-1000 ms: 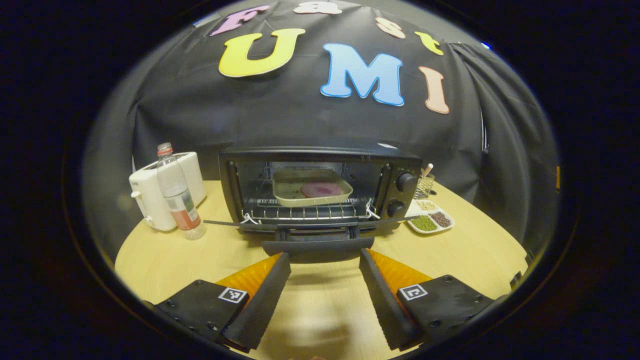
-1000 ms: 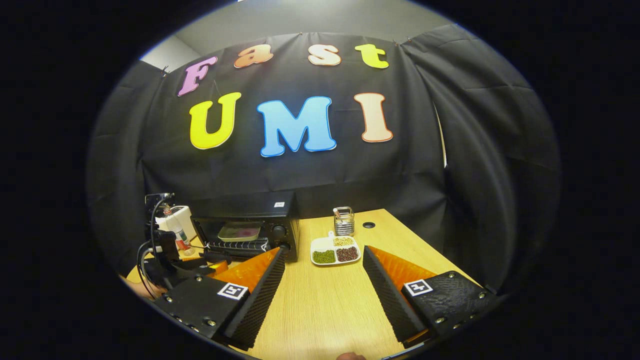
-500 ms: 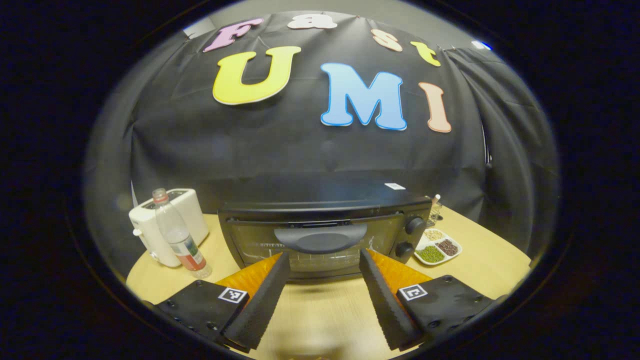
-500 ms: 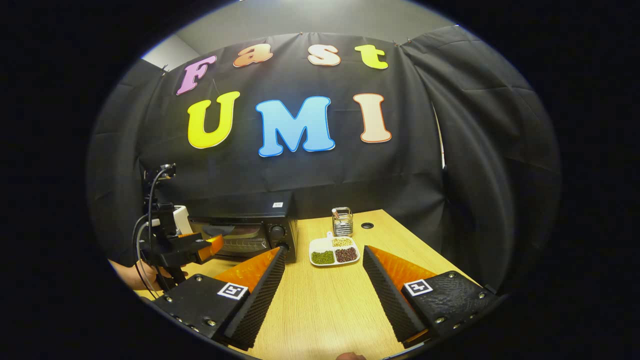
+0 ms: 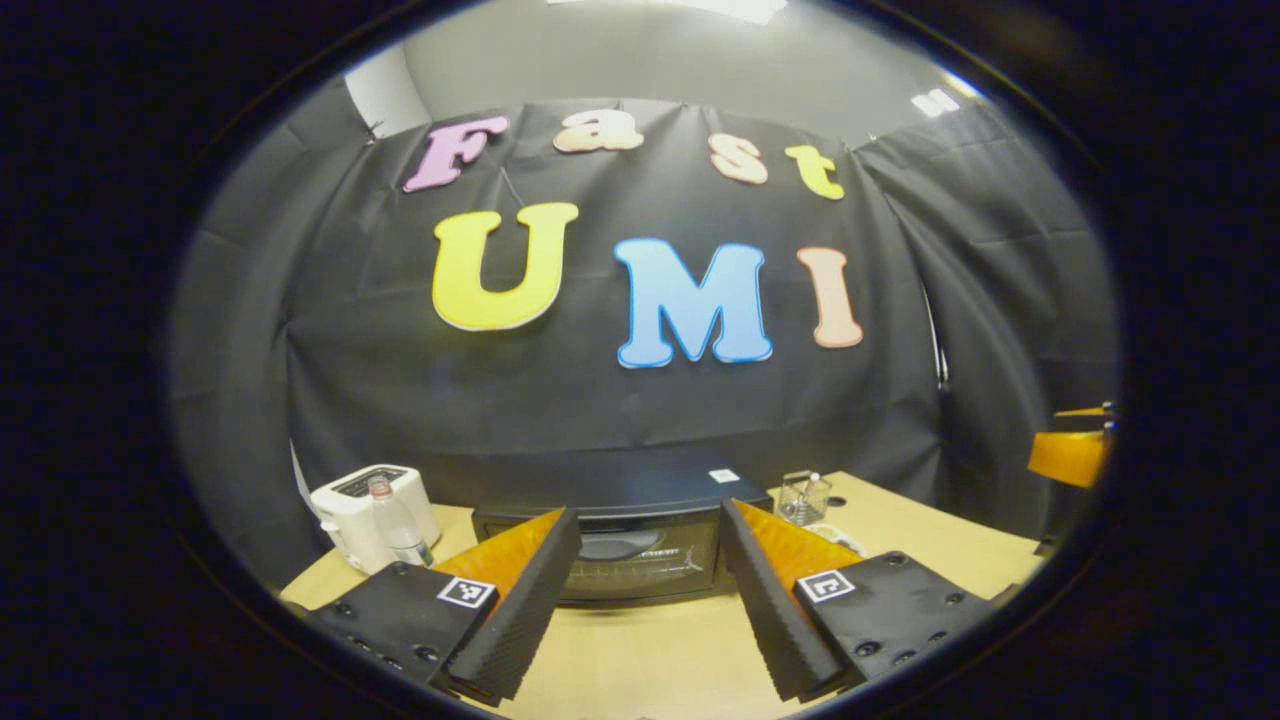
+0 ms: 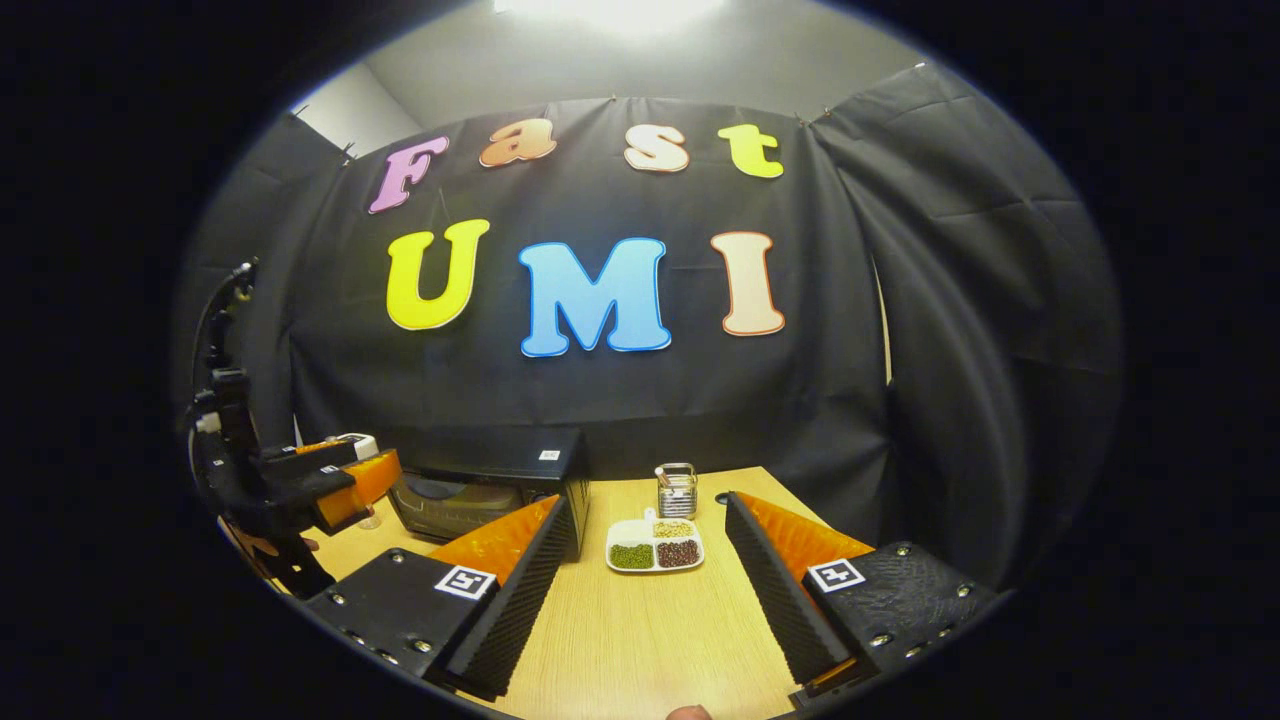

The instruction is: Open the electric oven with the left hand, put the food in, and close the electric oven.

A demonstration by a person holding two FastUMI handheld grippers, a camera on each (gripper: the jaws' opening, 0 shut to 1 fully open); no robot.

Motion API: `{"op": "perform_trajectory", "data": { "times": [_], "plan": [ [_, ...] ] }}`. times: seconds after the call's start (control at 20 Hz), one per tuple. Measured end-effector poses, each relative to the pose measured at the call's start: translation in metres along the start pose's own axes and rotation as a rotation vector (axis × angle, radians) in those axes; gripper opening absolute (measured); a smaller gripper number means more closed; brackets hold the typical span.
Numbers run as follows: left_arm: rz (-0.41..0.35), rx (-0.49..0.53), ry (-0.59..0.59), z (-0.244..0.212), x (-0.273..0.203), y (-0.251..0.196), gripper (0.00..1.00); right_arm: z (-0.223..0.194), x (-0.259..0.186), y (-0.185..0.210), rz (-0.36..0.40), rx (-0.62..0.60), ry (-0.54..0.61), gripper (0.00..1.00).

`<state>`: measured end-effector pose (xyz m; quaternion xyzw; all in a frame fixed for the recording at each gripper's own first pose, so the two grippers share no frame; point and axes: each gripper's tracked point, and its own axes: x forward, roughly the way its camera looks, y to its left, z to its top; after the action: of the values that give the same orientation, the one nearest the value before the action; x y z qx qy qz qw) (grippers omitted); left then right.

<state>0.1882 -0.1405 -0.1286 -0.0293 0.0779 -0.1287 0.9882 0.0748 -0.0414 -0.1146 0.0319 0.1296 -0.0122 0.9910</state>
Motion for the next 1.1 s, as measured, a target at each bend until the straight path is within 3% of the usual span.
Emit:
{"op": "perform_trajectory", "data": {
  "times": [0.1,0.3,0.5,0.8,1.1],
  "plan": [
    [0.004,-0.007,-0.024,0.016,-0.030,-0.017,0.99,0.006,-0.010,-0.013,0.007,-0.001,-0.021,0.98],
    [0.050,0.001,-0.052,0.034,-0.085,-0.035,0.98,0.008,-0.032,-0.032,0.022,-0.053,-0.045,0.98],
    [0.116,0.025,-0.057,0.041,-0.135,-0.037,0.98,0.018,-0.052,-0.028,0.085,-0.072,-0.089,0.98],
    [0.190,0.043,-0.060,0.052,-0.192,-0.007,0.98,0.037,-0.068,-0.010,0.118,-0.069,-0.167,0.98],
    [0.244,0.025,-0.066,0.059,-0.224,0.030,0.98,0.038,-0.080,0.019,0.146,-0.083,-0.168,0.98]
  ]
}}
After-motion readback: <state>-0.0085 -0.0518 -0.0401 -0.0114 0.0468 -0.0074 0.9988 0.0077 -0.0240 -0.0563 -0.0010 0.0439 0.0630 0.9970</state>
